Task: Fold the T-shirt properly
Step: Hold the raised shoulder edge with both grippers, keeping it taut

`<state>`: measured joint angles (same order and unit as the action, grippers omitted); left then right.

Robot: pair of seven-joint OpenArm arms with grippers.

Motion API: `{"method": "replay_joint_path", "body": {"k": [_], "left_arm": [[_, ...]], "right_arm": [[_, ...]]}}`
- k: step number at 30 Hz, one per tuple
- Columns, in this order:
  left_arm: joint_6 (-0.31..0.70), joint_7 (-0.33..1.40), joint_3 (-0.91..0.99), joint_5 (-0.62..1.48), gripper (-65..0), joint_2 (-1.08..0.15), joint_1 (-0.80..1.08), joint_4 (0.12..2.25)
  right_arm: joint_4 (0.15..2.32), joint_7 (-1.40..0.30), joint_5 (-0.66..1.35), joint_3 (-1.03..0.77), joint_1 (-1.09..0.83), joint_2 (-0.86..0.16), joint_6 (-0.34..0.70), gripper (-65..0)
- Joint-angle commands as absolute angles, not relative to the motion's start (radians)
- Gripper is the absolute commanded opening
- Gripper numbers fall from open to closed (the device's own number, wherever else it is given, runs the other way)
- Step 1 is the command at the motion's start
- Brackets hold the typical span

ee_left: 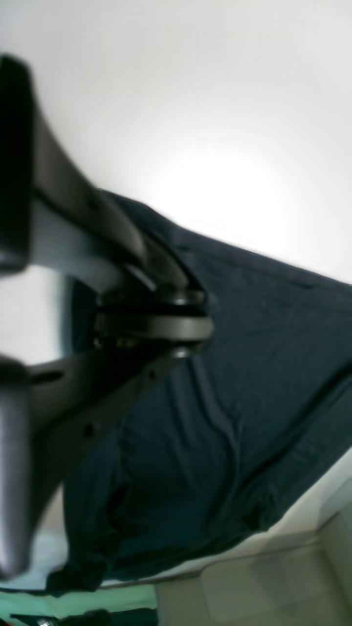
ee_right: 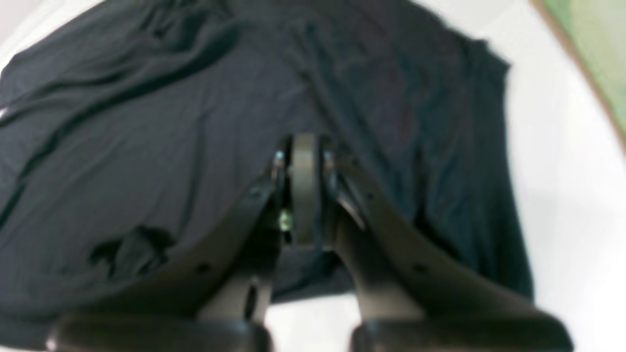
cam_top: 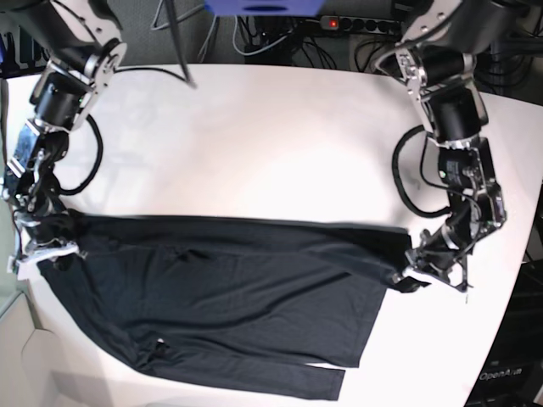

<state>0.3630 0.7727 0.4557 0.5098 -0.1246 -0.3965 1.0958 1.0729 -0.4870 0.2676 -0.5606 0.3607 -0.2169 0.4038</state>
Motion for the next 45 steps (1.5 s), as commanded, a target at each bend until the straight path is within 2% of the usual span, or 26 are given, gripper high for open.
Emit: {"method": "replay_joint_path", "body": {"k": [1, 10, 14, 19, 25, 32, 39, 45], "left_arm": [[0.372, 0.74, 0.455, 0.53, -65.0, -0.136, -0.443, 1.089], [0.374, 0.708, 0.453, 0.53, -65.0, -0.142, -0.476, 0.997], [0.374, 0.702, 0.453, 0.53, -65.0, -0.142, -0.476, 0.992], [0.374, 0.702, 0.453, 0.53, -65.0, -0.142, -0.472, 0.992], [0.375, 0.708, 0.453, 0.53, -65.0, -0.154, -0.47, 0.992], [0.377, 0.707, 0.453, 0.53, -65.0, -0.156, -0.461, 0.992], [0.377, 0.705, 0.453, 0.53, -65.0, -0.156, -0.456, 0.992], [0.377, 0.705, 0.453, 0.53, -65.0, -0.156, -0.455, 0.992]], "right_arm": [[1.076, -0.455, 0.283, -0.559, 0.394, -0.236, 0.412, -65.0], [1.107, -0.463, 0.283, -0.539, 0.337, -0.24, 0.414, -63.9], [1.175, -0.458, 0.283, -0.452, 0.283, -0.24, 0.415, -57.4], [1.28, -0.456, 0.283, -0.404, 0.223, -0.24, 0.415, -45.6], [1.257, -0.455, 0.282, -0.401, 0.22, -0.272, 0.415, -37.6], [1.188, -0.432, 0.266, -0.389, 0.237, -0.315, 0.415, -36.2], [1.109, -0.332, 0.182, -0.384, 0.237, -0.309, 0.418, -36.2], [1.102, -0.328, 0.177, -0.384, 0.234, -0.302, 0.418, -36.4]]}}
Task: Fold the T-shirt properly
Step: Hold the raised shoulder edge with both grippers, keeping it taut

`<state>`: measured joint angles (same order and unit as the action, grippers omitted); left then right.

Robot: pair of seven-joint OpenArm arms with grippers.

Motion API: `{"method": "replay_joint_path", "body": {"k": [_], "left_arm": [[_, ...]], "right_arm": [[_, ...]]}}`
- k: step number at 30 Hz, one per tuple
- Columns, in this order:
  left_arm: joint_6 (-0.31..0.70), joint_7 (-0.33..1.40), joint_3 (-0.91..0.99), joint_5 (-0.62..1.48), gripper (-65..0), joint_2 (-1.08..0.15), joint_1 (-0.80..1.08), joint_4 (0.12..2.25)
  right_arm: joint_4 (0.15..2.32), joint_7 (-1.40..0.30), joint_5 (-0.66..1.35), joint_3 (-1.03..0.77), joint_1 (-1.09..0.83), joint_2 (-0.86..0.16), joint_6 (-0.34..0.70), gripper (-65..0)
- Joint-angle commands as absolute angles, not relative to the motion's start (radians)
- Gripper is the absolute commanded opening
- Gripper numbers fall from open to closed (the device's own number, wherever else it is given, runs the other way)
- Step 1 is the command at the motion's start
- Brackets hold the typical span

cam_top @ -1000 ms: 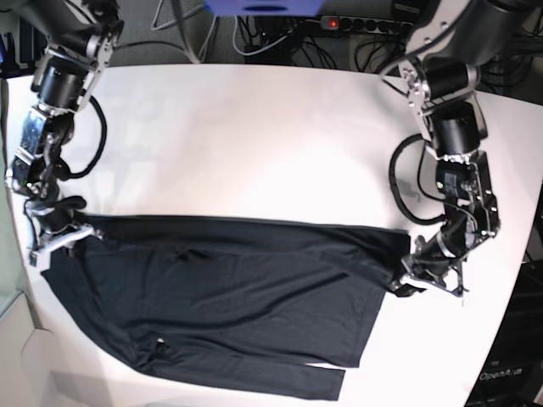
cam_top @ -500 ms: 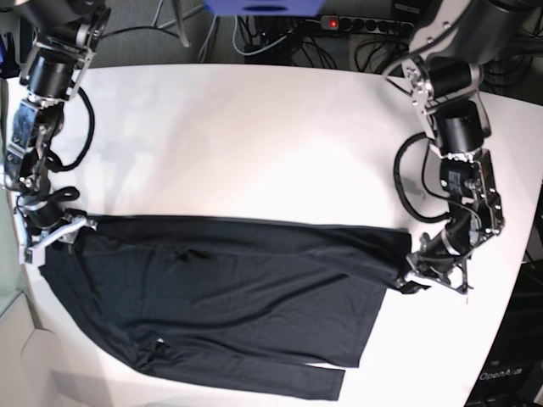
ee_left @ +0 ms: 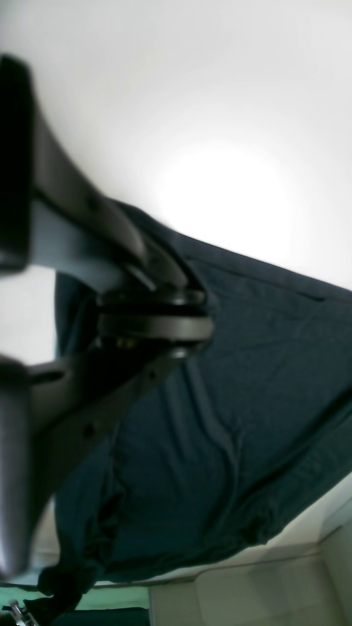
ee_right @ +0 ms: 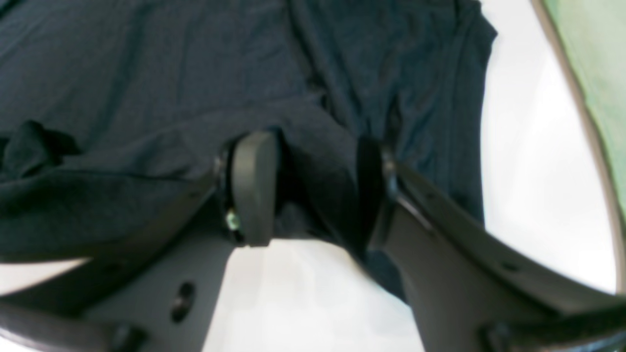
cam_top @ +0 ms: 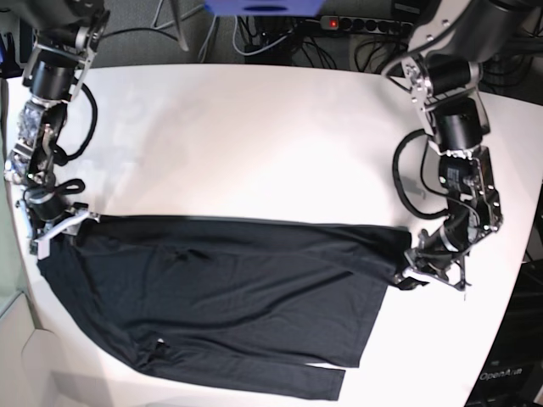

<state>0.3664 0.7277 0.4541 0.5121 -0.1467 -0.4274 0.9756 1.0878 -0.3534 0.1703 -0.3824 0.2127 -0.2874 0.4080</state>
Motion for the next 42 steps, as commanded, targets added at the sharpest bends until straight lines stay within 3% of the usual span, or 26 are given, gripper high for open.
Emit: {"method": "replay_joint_path", "body": {"k": [1, 7, 11, 16, 24, 42], "left_arm": [[0.377, 0.707, 0.453, 0.53, -65.0, -0.156, -0.455, 0.992], [0.377, 0.705, 0.453, 0.53, -65.0, -0.156, -0.455, 0.992], [0.377, 0.707, 0.453, 0.53, -65.0, -0.156, -0.455, 0.992], [0.377, 0.708, 0.453, 0.53, -65.0, -0.156, -0.455, 0.992], [0.374, 0.705, 0.456, 0.533, -65.0, -0.156, -0.464, 1.003], [0.374, 0.7, 0.455, 0.53, -65.0, -0.156, -0.526, 0.993]], "right_arm": [[1.102, -0.328, 0.177, -0.384, 0.234, -0.298, 0.418, -36.5], [1.055, -0.326, 0.176, -0.384, 0.242, -0.295, 0.418, -38.3], [1.01, -0.326, 0.176, -0.384, 0.252, -0.298, 0.418, -47.5], [0.929, -0.326, 0.16, -0.383, 0.302, -0.312, 0.417, -64.8], [0.954, -0.326, 0.058, -0.384, 0.334, -0.312, 0.418, -65.0], [1.035, -0.328, 0.058, -0.384, 0.335, -0.317, 0.418, -65.0]]}}
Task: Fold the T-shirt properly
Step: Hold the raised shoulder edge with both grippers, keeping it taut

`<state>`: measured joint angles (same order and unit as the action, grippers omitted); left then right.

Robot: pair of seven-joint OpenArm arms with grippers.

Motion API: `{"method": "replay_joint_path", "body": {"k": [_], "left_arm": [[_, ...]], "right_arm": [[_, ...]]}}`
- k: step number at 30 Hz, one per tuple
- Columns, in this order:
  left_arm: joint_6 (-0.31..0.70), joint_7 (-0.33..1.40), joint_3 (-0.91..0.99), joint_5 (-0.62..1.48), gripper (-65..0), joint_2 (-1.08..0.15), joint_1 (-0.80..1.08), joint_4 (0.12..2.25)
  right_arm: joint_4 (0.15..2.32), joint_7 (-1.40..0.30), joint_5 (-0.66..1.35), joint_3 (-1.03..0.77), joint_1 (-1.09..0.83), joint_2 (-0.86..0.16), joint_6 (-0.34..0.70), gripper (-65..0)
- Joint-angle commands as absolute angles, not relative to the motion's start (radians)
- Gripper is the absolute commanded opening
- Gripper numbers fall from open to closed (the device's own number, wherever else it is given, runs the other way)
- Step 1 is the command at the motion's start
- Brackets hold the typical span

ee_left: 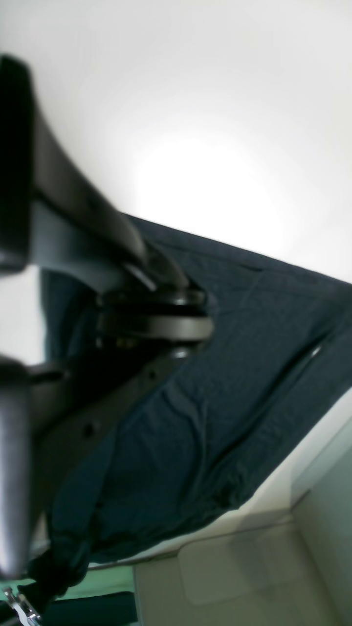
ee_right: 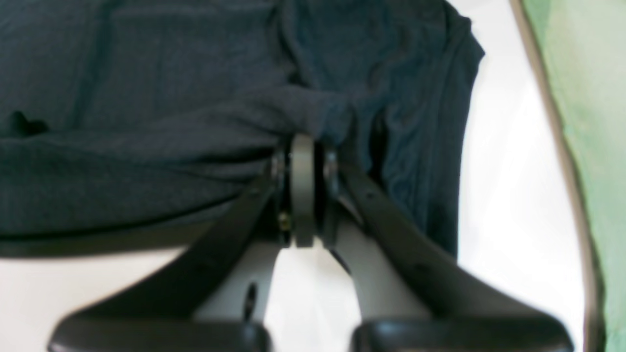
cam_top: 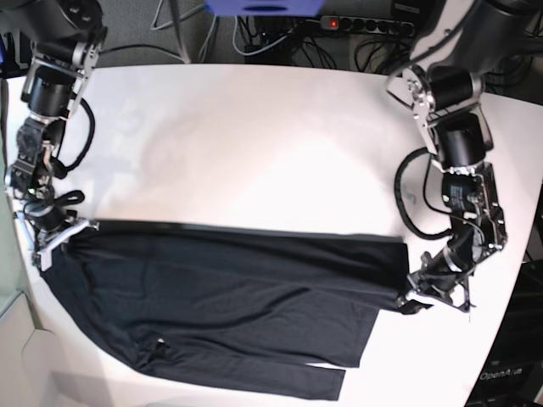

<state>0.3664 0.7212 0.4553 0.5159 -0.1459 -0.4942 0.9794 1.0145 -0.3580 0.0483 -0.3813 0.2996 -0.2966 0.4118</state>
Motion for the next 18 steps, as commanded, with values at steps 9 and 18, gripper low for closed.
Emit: {"method": "replay_joint_path", "body": {"k": [9, 18], "left_arm": [[0.374, 0.664, 0.453, 0.529, -65.0, -0.156, -0.536, 0.99], [0.377, 0.608, 0.453, 0.481, -65.0, -0.153, -0.552, 0.892]], "right_arm": [[1.032, -0.328, 0.056, -0.348, 0.375, -0.328, 0.418, -65.0], [1.032, -0.326, 0.056, -0.271, 0.4, -0.331, 0.418, -65.0]]}}
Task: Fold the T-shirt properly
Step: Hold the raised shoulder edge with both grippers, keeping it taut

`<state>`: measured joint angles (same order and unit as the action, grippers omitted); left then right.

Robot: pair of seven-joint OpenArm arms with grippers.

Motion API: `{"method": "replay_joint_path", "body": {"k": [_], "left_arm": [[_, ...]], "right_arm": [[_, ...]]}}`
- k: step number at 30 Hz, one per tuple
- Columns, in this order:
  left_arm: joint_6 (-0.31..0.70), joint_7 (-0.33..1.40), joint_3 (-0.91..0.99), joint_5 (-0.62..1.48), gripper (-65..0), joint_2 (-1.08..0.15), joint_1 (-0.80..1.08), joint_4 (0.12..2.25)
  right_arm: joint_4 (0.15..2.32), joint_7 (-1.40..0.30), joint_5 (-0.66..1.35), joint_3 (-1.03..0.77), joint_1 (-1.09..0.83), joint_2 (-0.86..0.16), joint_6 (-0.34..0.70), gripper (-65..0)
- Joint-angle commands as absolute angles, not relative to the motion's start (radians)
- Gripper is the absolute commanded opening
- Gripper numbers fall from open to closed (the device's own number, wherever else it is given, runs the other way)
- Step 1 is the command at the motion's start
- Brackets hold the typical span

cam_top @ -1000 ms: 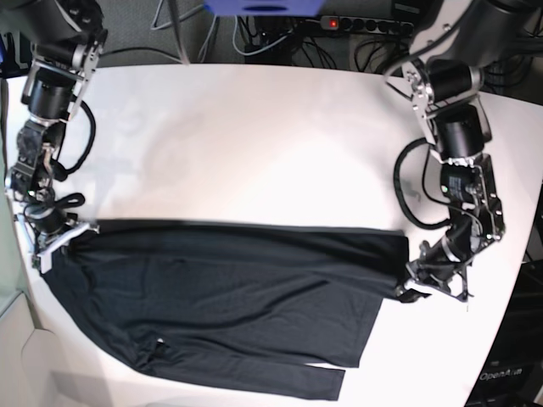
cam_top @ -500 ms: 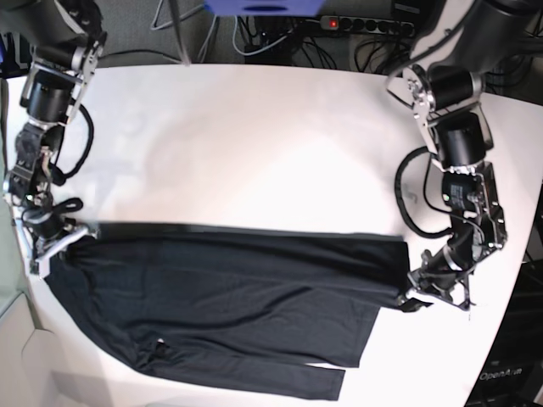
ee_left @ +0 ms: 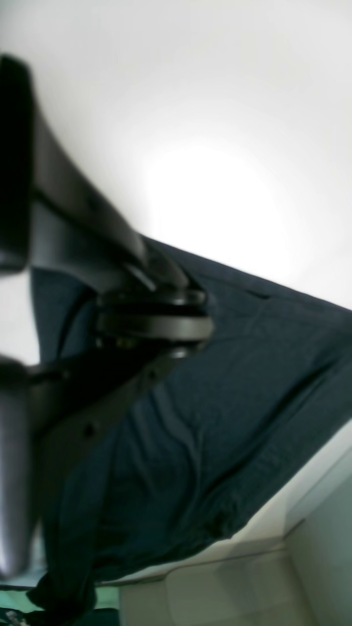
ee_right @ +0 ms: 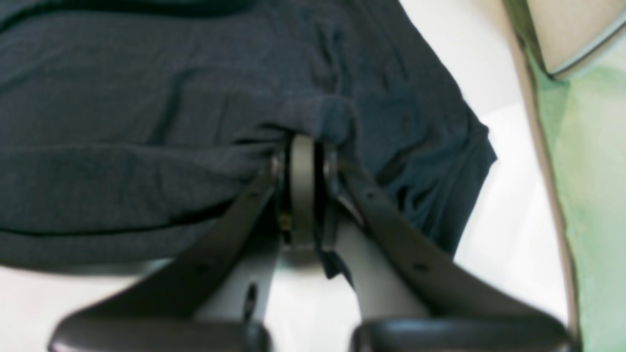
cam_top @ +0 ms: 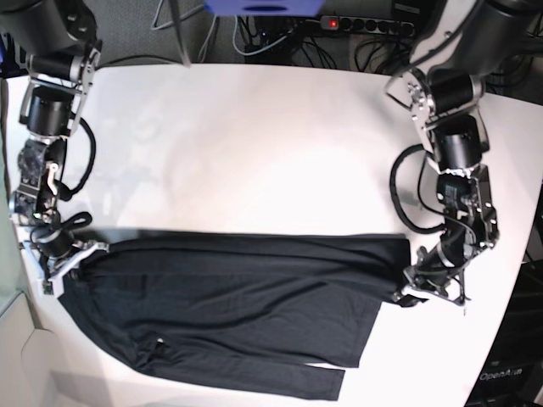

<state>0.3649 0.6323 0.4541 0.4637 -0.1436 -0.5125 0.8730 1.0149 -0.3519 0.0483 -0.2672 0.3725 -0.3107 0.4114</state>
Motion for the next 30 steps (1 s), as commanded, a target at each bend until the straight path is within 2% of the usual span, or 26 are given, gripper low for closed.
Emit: {"method": "replay_joint_path", "body": {"k": [1, 10, 17, 30], "left_arm": [[0.378, 0.607, 0.453, 0.481, -65.0, -0.154, -0.552, 0.886], [0.378, 0.552, 0.453, 0.481, -65.0, -0.156, -0.555, 0.885], [0.38, 0.552, 0.453, 0.481, -65.0, -0.156, -0.556, 0.885], [0.381, 0.559, 0.453, 0.489, -65.0, -0.156, -0.582, 0.895]], "right_arm": [[1.032, -0.326, 0.056, -0.269, 0.4, -0.332, 0.418, -65.0], [1.029, -0.325, 0.054, -0.269, 0.395, -0.349, 0.418, -65.0], [0.889, -0.318, 0.056, -0.269, 0.437, -0.386, 0.418, -65.0], [0.892, -0.243, 0.056, -0.263, 0.409, -0.401, 0.423, -65.0]]}}
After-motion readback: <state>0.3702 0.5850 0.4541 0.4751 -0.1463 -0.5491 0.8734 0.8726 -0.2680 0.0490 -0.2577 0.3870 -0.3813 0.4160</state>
